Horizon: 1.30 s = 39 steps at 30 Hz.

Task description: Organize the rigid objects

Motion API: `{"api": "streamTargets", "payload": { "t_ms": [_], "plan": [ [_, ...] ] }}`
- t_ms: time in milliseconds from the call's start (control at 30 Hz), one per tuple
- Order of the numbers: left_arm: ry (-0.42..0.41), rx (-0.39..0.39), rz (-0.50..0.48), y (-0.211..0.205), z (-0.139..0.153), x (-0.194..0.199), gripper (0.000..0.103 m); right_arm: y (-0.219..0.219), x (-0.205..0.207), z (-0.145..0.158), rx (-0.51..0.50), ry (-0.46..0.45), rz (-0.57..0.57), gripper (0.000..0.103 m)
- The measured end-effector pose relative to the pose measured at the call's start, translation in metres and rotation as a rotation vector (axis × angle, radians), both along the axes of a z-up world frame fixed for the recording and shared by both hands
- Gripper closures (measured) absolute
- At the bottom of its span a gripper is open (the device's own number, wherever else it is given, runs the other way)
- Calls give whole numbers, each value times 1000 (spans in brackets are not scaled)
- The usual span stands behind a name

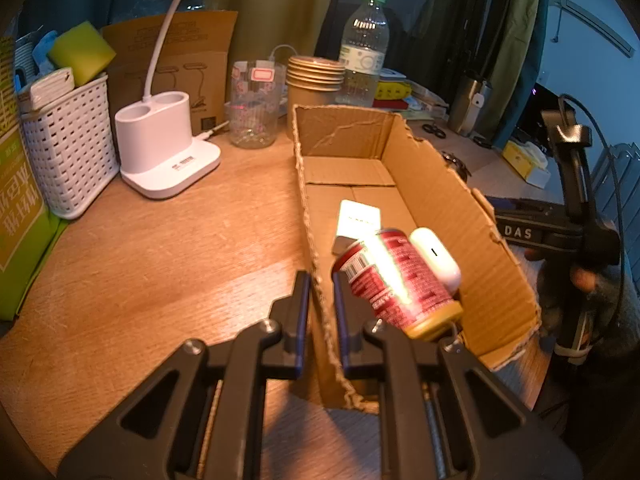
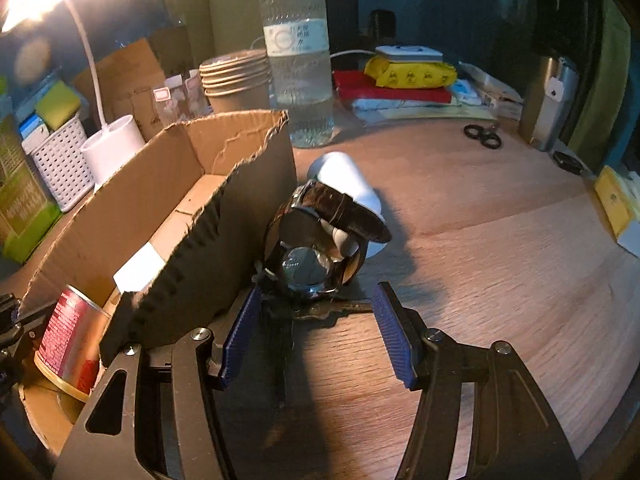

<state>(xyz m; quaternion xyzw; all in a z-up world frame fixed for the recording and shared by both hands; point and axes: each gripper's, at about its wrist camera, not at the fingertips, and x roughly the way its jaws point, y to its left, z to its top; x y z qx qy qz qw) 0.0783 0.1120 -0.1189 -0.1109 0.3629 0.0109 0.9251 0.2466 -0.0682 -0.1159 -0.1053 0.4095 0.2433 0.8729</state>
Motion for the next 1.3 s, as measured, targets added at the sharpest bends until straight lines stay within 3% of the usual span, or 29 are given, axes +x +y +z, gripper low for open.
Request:
{"api": "streamTargets", "payload": {
  "t_ms": [433, 667, 733, 800, 900, 1300],
  "plan": [
    [0, 0, 0, 0, 0, 0, 90, 9, 0, -21, -99, 4, 73, 35],
    [0, 0, -1, 0, 0, 0, 90, 7, 3, -21, -93, 13, 57, 33],
    [-1, -1, -1, 0, 0, 0, 90, 5, 2, -21, -87, 11, 57, 40],
    [-1, -1, -2, 1, 0, 0, 90, 4, -1, -19, -79, 7, 65, 66],
    [-1, -1, -2, 1, 0, 0, 90, 0, -1, -18, -72, 5, 57, 84],
    [-1, -1, -2, 1, 0, 0, 90, -21, -14, -7, -23, -6, 39, 84]
  ]
}}
